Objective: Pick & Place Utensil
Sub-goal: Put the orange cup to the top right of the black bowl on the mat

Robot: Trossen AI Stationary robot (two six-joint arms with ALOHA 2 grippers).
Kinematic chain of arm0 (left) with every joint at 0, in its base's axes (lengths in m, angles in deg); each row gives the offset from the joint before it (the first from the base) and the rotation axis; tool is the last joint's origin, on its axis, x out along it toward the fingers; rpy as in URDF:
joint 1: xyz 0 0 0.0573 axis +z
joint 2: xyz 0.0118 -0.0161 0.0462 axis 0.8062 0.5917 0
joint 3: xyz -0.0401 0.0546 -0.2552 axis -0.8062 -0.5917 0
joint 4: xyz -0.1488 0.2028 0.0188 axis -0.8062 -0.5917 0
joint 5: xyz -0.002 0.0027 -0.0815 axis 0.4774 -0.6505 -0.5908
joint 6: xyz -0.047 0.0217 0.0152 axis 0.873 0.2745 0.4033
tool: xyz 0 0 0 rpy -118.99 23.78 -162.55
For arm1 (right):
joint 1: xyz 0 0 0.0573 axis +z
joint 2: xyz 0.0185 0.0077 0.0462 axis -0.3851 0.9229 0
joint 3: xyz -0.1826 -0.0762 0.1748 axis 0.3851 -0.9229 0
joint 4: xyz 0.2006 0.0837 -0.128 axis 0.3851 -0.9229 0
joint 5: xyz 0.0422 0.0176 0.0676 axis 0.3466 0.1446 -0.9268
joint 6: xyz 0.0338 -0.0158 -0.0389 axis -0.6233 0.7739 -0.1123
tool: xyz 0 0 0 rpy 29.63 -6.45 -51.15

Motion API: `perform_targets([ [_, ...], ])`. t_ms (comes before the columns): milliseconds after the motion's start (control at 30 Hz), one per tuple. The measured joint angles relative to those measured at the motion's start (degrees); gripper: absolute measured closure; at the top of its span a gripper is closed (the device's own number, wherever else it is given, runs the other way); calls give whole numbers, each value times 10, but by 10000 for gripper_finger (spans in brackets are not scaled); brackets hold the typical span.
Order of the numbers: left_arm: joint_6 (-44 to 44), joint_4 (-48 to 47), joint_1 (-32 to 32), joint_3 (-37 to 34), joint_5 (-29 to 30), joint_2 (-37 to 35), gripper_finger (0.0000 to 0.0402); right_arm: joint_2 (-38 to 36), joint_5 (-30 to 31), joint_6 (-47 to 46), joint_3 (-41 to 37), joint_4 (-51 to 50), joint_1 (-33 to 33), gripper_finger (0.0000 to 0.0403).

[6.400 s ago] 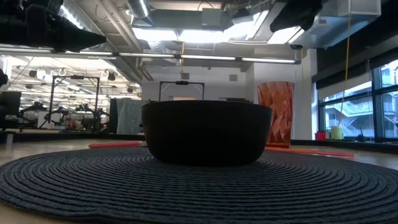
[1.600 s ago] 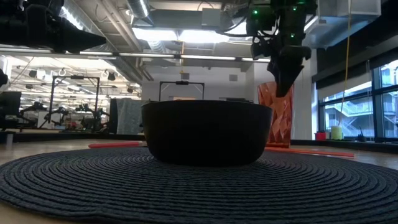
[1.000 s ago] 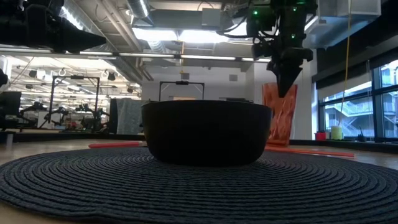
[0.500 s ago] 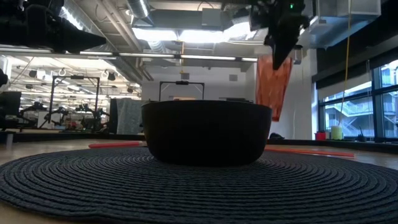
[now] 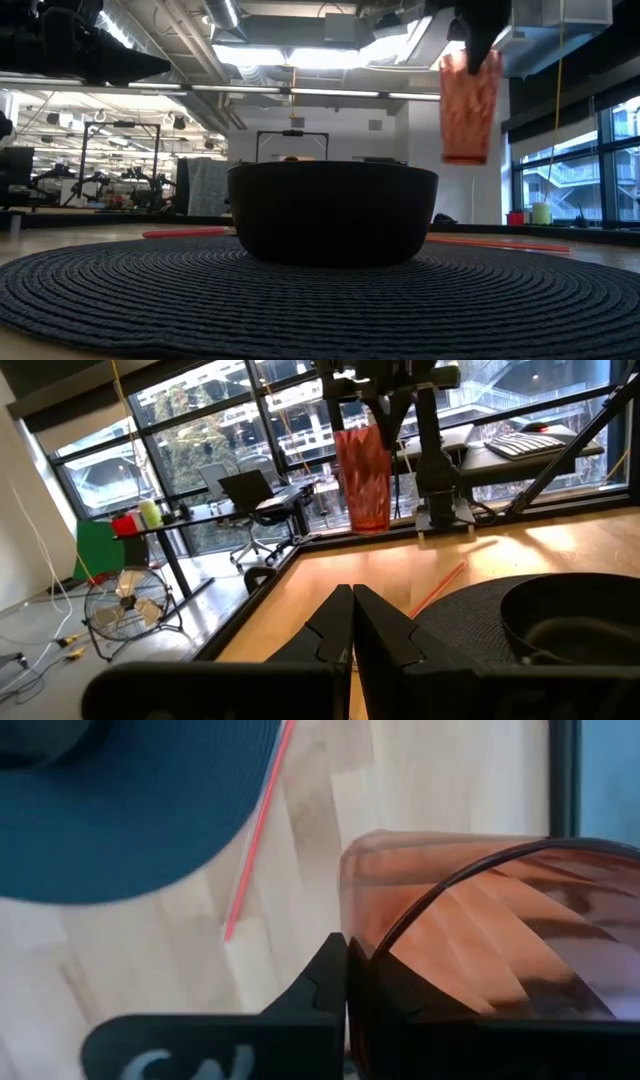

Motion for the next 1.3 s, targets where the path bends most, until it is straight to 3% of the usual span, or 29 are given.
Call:
perform_targets([
  [933,6,-1,0,0,0,0,397,1,-22,-93,-1,1,131,394],
  [1300,6,-1,0,0,0,0,398,1,-56,-133,-1,17,166,393],
])
